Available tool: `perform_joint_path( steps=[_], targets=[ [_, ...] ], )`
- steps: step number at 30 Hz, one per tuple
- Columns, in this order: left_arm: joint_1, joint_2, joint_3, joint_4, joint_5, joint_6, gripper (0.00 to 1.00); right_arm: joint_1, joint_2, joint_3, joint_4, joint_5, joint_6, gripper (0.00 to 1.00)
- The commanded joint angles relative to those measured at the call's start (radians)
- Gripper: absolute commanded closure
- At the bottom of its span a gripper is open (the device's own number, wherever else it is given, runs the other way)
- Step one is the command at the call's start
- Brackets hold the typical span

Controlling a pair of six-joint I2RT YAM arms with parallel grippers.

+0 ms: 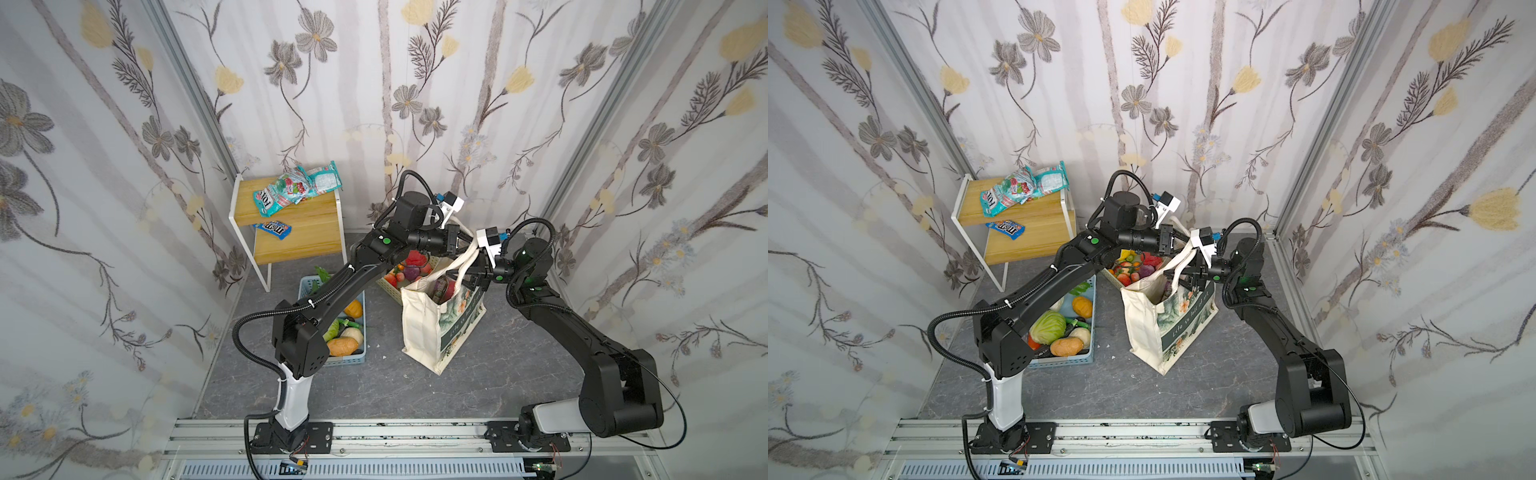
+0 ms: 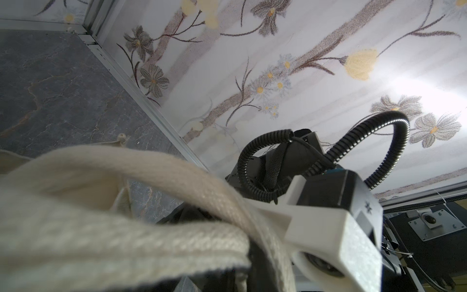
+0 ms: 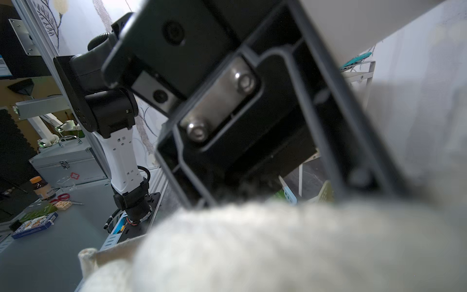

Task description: Place the food into the grocery bag and tie it

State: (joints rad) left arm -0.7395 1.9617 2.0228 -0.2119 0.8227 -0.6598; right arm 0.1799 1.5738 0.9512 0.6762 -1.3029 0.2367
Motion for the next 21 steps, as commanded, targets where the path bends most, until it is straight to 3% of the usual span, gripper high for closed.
perform_joint_path(
  steps=[1,6,8,10,12,17,21],
  targets=[
    [0.003,-0.017,-0.012,0.105,-0.024,0.000,1.00,0.017,0.012,0.020,0.126,-0.068,0.075,0.32],
    [0.005,-0.021,-0.018,0.107,-0.033,0.004,1.00,0.036,0.010,0.022,0.163,-0.055,0.115,0.37],
    [0.003,-0.024,-0.020,0.114,-0.031,0.003,1.00,0.037,0.009,0.030,0.160,-0.023,0.134,0.48],
    [0.003,-0.031,-0.019,0.114,-0.042,0.004,1.00,0.035,0.011,0.046,0.117,0.010,0.131,0.73],
    [0.003,-0.042,-0.022,0.100,-0.064,0.017,1.00,0.030,0.015,0.050,0.082,0.015,0.128,0.86],
    [0.005,-0.078,-0.040,0.016,-0.145,0.092,1.00,0.013,-0.012,-0.003,0.012,0.120,0.134,0.98],
    [0.006,-0.111,-0.086,-0.043,-0.227,0.147,1.00,-0.018,-0.043,-0.057,-0.097,0.207,0.132,1.00]
  ],
)
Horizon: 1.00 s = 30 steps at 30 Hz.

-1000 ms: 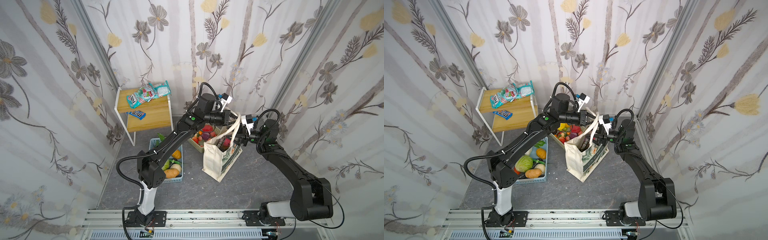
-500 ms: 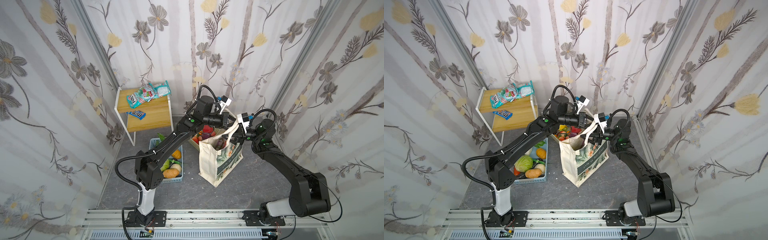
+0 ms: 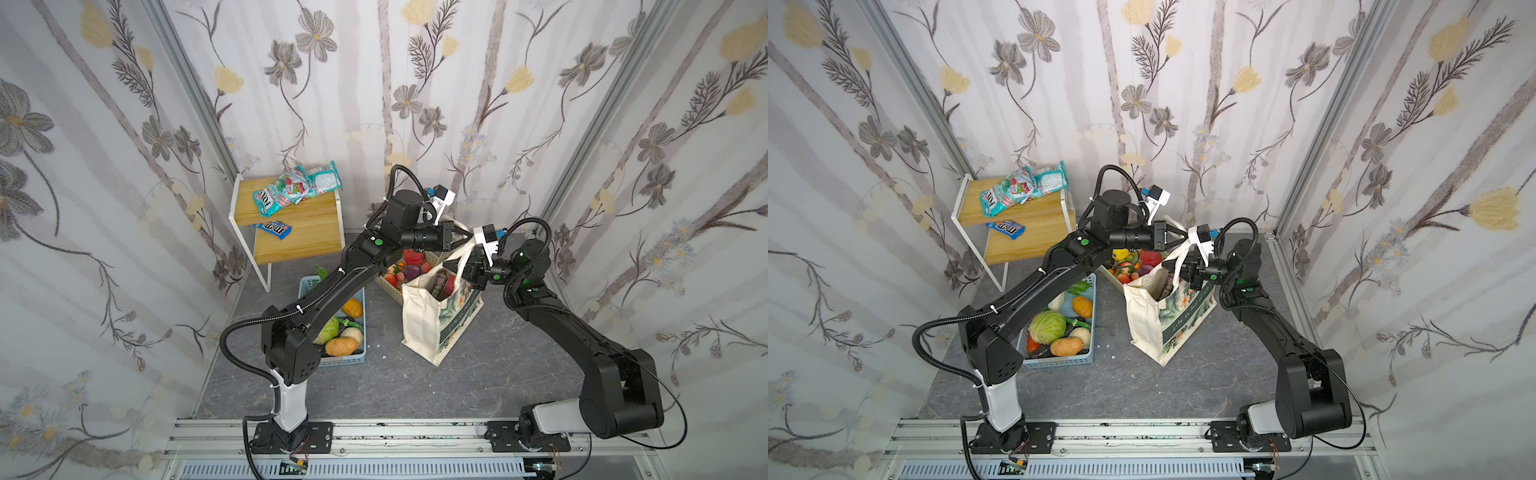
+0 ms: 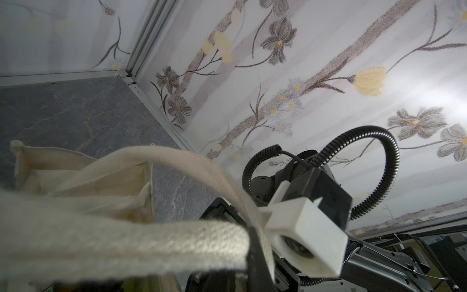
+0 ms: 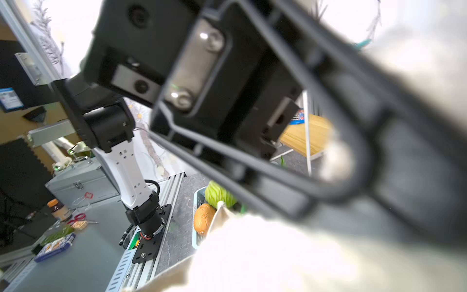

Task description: Place the food into the grocery bag and tie it

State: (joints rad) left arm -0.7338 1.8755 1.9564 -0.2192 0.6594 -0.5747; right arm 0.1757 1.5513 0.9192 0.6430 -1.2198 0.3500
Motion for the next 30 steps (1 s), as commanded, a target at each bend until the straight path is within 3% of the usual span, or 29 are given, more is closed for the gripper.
perform_joint_path(
  steps=[1,9,23,30],
  targets=[
    [0.002,-0.031,-0.033,-0.043,-0.080,0.069,1.00,-0.024,-0.035,-0.050,-0.073,0.149,0.024,1.00],
    [0.005,-0.075,-0.134,-0.072,-0.194,0.111,1.00,-0.131,-0.117,-0.163,-0.205,0.371,0.163,1.00],
    [0.024,-0.094,-0.241,-0.251,-0.408,0.163,1.00,-0.194,-0.397,-0.286,-0.388,0.904,0.360,1.00],
    [0.064,-0.123,-0.360,-0.227,-0.453,0.130,1.00,-0.259,-0.445,-0.349,-0.414,0.979,0.391,1.00]
  ],
)
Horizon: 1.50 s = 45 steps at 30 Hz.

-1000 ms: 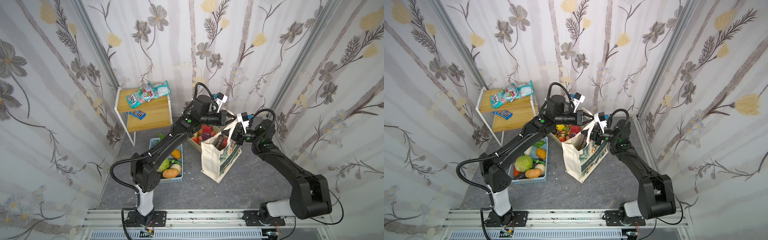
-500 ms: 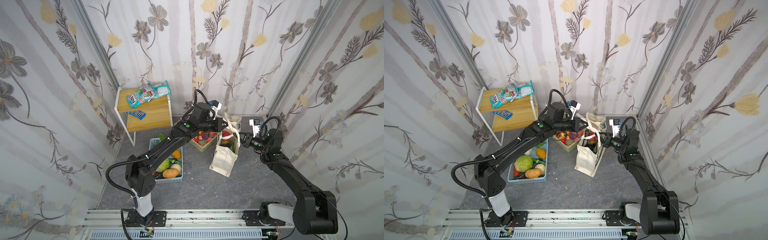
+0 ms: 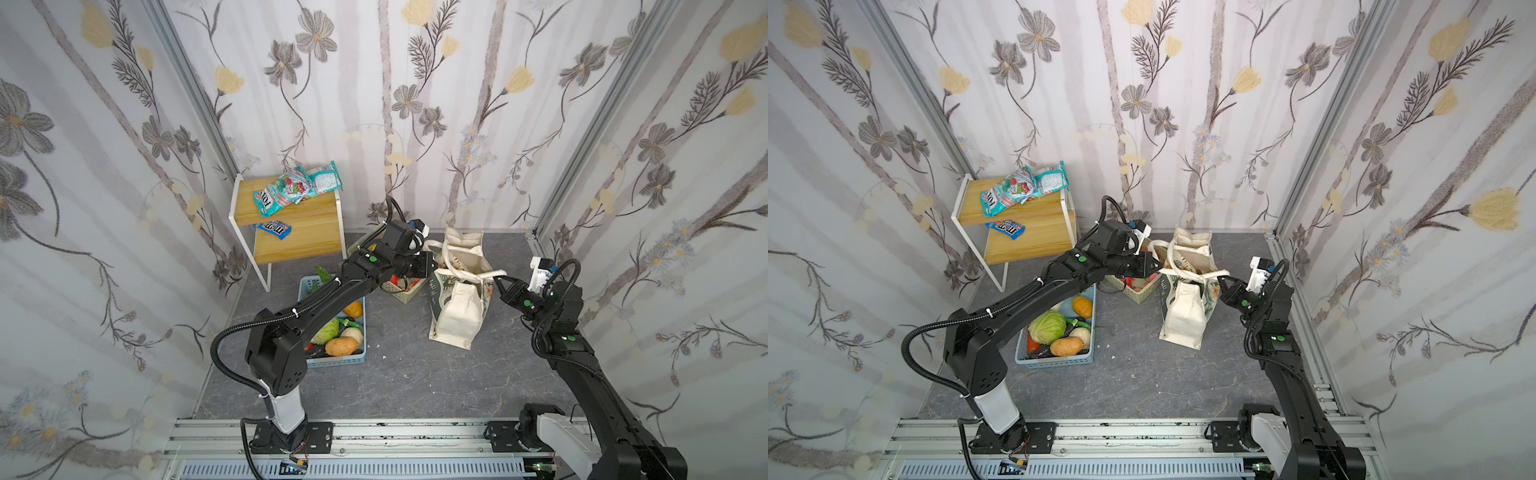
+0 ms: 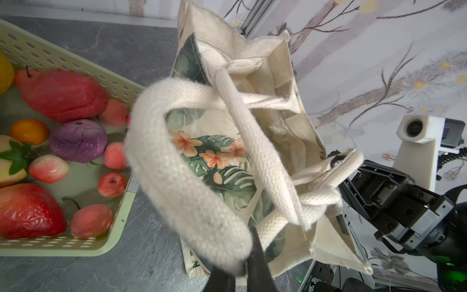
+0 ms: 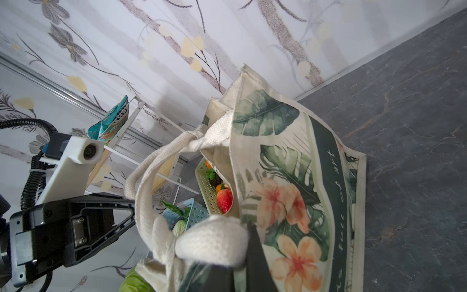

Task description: Place the food into the grocery bag and tie it

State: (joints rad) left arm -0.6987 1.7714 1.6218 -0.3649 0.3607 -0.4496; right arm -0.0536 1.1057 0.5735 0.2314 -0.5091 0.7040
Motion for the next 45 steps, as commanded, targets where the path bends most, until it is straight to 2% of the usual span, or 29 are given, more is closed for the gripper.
perform_joint_path(
  steps=[1,5,7,10,14,20,26,28,31,33,37,42,45],
  targets=[
    [0.033,-0.016,-0.037,-0.077,-0.165,0.002,1.00,-0.037,0.006,-0.005,-0.012,0.273,0.037,1.00],
    [0.046,0.015,-0.061,-0.082,-0.248,-0.001,1.00,-0.089,0.018,-0.003,-0.012,0.237,0.037,1.00],
    [0.054,0.033,-0.078,-0.084,-0.322,-0.010,1.00,-0.122,0.029,0.008,-0.014,0.193,0.038,1.00],
    [0.079,0.047,-0.118,-0.068,-0.353,-0.053,1.00,-0.189,0.054,0.017,-0.019,0.115,0.051,1.00],
    [0.087,0.052,-0.161,-0.013,-0.298,-0.085,1.00,-0.233,0.113,0.042,-0.022,0.035,0.048,1.00],
    [0.055,0.070,-0.161,-0.002,-0.236,-0.110,1.00,-0.249,0.216,0.032,-0.043,0.042,-0.009,1.00],
    [0.024,0.074,-0.156,0.025,-0.154,-0.135,1.00,-0.250,0.278,0.020,-0.016,0.015,-0.051,0.93],
    [0.020,0.067,-0.149,0.045,-0.113,-0.142,0.87,-0.248,0.277,0.025,-0.003,-0.020,-0.064,0.89],
    [0.023,0.049,-0.137,0.049,-0.062,-0.143,0.75,-0.247,0.278,0.055,-0.042,-0.047,-0.104,0.86],
    [0.027,0.027,-0.141,0.059,-0.046,-0.151,0.58,-0.248,0.288,0.078,-0.079,-0.060,-0.136,0.81],
    [0.045,-0.024,-0.154,0.053,-0.046,-0.163,0.41,-0.249,0.313,0.113,-0.136,-0.077,-0.188,0.71],
    [0.064,-0.062,-0.143,-0.013,-0.073,-0.142,0.28,-0.252,0.336,0.143,-0.170,-0.112,-0.221,0.63],
    [0.074,-0.076,-0.149,-0.027,-0.087,-0.130,0.25,-0.256,0.330,0.159,-0.188,-0.142,-0.235,0.50]
  ],
)
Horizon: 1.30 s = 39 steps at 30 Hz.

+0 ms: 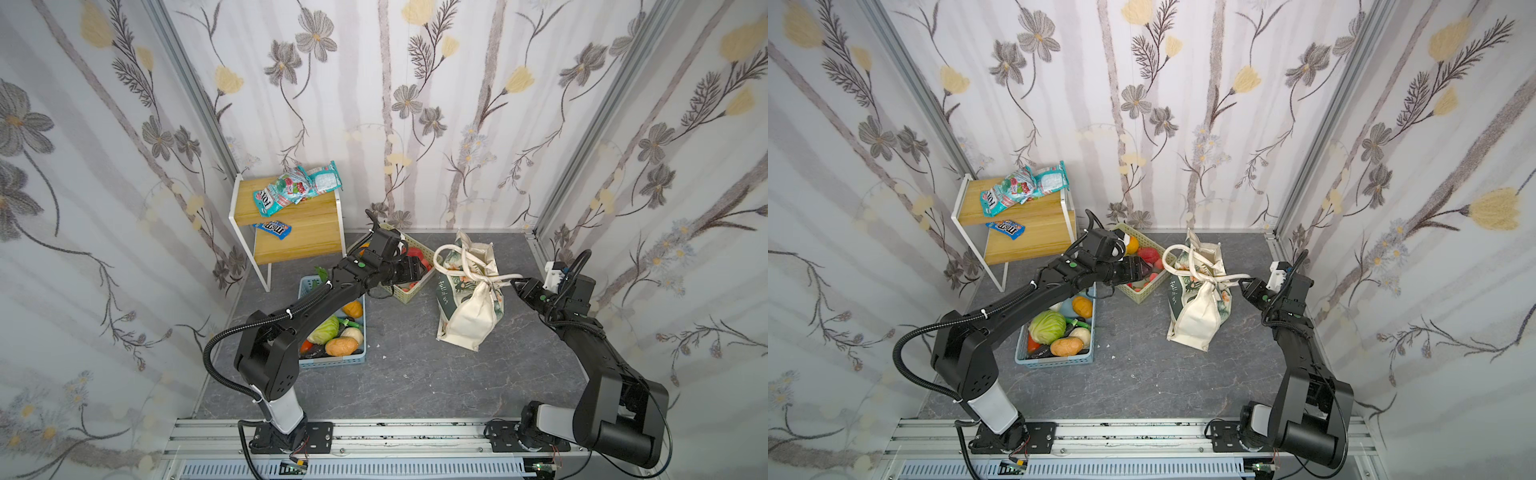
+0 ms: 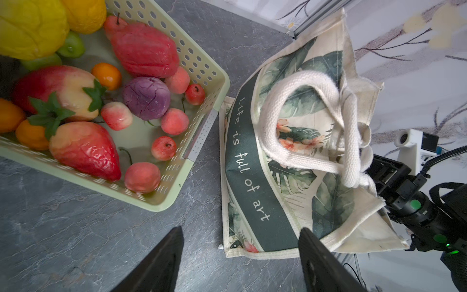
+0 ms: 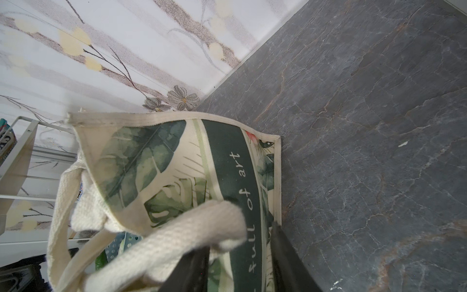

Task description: Place the food into the grocery bag and tie it

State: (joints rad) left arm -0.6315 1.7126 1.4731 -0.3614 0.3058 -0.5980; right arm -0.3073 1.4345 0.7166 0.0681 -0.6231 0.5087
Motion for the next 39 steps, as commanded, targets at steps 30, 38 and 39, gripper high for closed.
perform_joint_path(
  steps=[30,38,39],
  targets=[
    [0.116,-0.047,0.108,-0.116,-0.156,0.071,0.21,-0.065,-0.241,-0.061,-0.114,-0.133,0.004,0.19],
    [0.152,-0.074,0.128,-0.234,-0.341,0.151,0.00,-0.065,-0.312,-0.048,-0.249,0.229,-0.093,0.01],
    [0.161,-0.082,0.119,-0.238,-0.350,0.149,0.00,-0.065,-0.314,-0.045,-0.253,0.278,-0.092,0.01]
  ],
)
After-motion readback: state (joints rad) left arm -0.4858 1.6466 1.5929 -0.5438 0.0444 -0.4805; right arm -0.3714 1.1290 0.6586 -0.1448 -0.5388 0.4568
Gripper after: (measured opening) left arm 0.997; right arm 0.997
